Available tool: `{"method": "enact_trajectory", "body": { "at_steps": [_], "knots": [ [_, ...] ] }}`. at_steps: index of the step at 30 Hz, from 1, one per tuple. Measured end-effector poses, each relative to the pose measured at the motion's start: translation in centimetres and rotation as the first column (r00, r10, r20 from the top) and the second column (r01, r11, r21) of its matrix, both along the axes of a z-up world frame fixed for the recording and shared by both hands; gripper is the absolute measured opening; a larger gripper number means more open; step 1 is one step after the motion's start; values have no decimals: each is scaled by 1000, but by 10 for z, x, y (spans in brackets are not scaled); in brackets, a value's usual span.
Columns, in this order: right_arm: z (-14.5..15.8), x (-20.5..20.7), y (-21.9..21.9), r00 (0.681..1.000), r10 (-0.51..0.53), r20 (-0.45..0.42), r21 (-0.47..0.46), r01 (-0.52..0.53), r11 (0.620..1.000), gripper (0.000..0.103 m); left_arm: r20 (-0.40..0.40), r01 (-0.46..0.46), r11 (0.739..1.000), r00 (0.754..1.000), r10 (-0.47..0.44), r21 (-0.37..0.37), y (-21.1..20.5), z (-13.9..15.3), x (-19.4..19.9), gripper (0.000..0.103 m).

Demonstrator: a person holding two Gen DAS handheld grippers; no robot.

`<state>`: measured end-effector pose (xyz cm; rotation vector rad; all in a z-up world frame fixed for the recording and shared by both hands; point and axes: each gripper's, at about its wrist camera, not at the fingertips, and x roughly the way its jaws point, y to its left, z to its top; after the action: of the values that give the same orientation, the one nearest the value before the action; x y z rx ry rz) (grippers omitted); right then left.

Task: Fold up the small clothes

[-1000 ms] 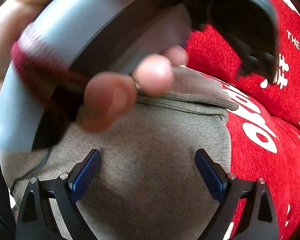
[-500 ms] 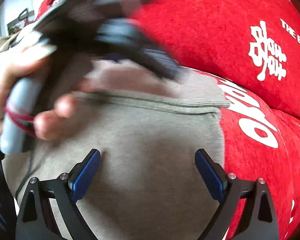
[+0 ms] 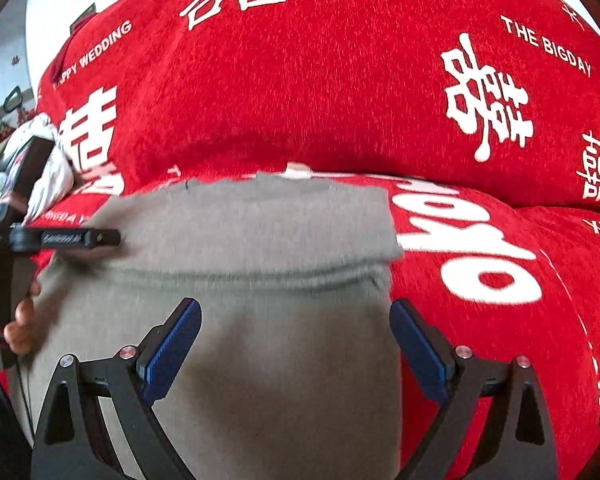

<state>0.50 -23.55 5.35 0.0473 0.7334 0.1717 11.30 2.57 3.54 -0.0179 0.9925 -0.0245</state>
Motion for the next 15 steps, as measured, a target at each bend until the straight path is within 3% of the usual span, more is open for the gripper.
{"method": "enact_trajectory", "body": {
  "at_steps": [4,7,12,15],
  "knots": [
    [2,31,10,999,-11,-44,48,13,999,97,15,43,999,999,-44,29,-12,2,11,90],
    [-3,54,21,996,-9,-88,28,12,1000,97,-11,56,995,998,-56,77,-17,-10,21,90],
    [-16,91,30,986,-28,-164,-28,24,999,97,-21,35,999,999,-35,26,-5,-14,28,92],
    [-30,111,28,972,-68,-226,-63,55,996,96,-25,38,999,999,-37,26,-2,-17,32,99]
  ]
}}
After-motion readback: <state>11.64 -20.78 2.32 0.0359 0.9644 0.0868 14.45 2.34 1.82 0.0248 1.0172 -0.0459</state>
